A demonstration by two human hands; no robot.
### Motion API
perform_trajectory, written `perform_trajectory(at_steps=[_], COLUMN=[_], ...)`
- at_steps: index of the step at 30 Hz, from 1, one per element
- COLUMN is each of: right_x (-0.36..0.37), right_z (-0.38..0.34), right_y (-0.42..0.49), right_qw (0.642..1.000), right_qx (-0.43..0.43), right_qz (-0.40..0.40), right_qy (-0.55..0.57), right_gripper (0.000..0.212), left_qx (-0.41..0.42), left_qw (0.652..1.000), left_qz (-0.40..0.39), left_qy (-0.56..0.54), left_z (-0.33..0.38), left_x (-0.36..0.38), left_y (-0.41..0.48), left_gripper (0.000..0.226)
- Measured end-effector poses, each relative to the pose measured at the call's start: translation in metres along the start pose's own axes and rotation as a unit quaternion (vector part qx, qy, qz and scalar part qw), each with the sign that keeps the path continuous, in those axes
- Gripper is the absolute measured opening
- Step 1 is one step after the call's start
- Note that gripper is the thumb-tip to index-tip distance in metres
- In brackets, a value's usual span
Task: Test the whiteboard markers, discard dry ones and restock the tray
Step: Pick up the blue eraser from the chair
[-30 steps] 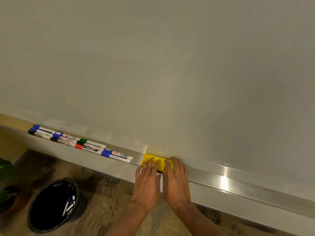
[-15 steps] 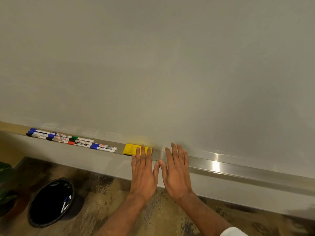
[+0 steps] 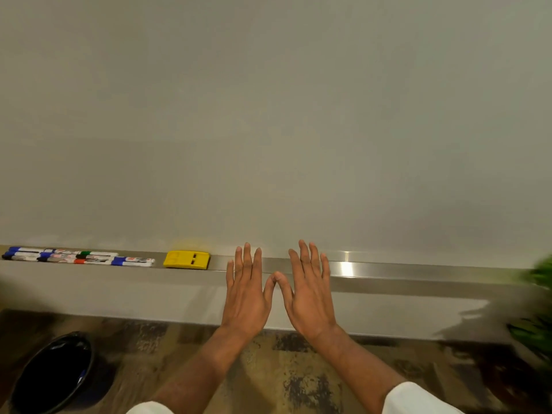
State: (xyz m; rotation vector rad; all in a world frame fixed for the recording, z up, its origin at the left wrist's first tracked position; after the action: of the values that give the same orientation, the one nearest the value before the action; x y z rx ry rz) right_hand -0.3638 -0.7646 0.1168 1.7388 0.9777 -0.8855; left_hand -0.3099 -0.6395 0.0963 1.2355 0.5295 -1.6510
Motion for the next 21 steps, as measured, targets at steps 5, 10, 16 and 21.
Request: perform_trajectory(at_steps=[5,10,16,21], right_x=[-0.040,-0.066,-0.106,-0.142], right_z=[0.030,0.051,0.071,0.107], right_y=[-0.028,-0.059,-0.103,-0.154], right_qw=[0.998,0.992,0.975,0.954], right_qx=[0.045,0.112,0.195,0.260], right_qz=[0.034,0.049,0.087,0.109], right_qy=[-0.019,-0.044,-0.068,-0.104], right_gripper=[0.062,0.066,0.067,0.065], left_qx=[0.044,0.109,0.204,0.279], left_qw=[0.999,0.993,0.975,0.953], left_qz=[-0.015,-0.034,-0.062,-0.102], left_qy=[-0.024,-0.031,-0.053,-0.062], left_z=[0.053,0.089,0.142,0.207], left_x=[0.004,0.011,0.025,0.046], left_y=[-0.015,-0.025,-0.043,-0.067], left_gripper=[0.093,0.091,0.082,0.074])
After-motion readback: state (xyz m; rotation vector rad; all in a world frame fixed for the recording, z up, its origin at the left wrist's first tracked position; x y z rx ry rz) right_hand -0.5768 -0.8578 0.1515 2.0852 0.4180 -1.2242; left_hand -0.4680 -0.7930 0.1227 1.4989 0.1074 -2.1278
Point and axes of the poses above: each hand's wrist, its own y-axis towards the middle knuckle, its own x-axis out of the palm, z = x × y, the point moved 8 cm from there along y, towards the middle knuckle, and after that the axes turned 2 degrees about -y, right-handed, at the moved point
